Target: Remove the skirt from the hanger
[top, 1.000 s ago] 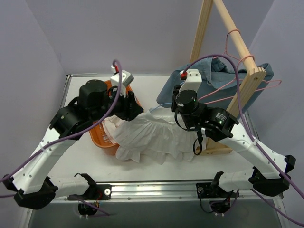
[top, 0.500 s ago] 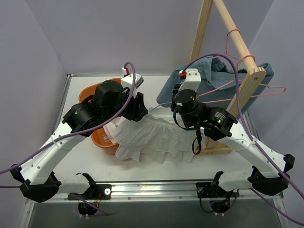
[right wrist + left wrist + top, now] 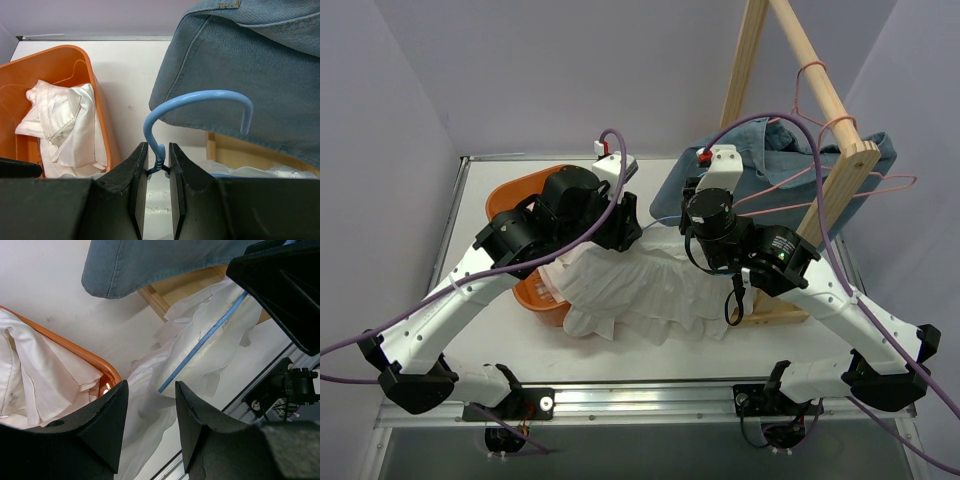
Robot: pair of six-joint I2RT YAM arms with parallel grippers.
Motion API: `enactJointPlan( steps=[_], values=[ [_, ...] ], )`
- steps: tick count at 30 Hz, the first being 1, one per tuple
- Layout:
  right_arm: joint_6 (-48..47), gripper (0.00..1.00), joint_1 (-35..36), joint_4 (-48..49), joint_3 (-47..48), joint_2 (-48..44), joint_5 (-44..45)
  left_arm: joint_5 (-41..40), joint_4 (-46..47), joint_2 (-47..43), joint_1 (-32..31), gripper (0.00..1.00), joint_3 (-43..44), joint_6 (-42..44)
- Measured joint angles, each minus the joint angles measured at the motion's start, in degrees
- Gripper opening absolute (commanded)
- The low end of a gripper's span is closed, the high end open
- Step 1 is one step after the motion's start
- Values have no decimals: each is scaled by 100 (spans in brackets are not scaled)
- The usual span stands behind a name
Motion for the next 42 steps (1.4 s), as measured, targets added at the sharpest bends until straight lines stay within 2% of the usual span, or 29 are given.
enactJointPlan(
  steps=[15,18,26,42],
  values=[
    [2,0,2,-2,0,0,4,-92,94,155,-50,50,20,0],
    [2,0,7,-2,0,0,4,-144,94,155,-74,49,20,2],
    [26,0,39,-2,0,2,4,-260,90,153,-87,36,20,22],
    [160,0,76,-42,-2,2,66,-507,118,-2,-114,33,-166,35]
  ],
)
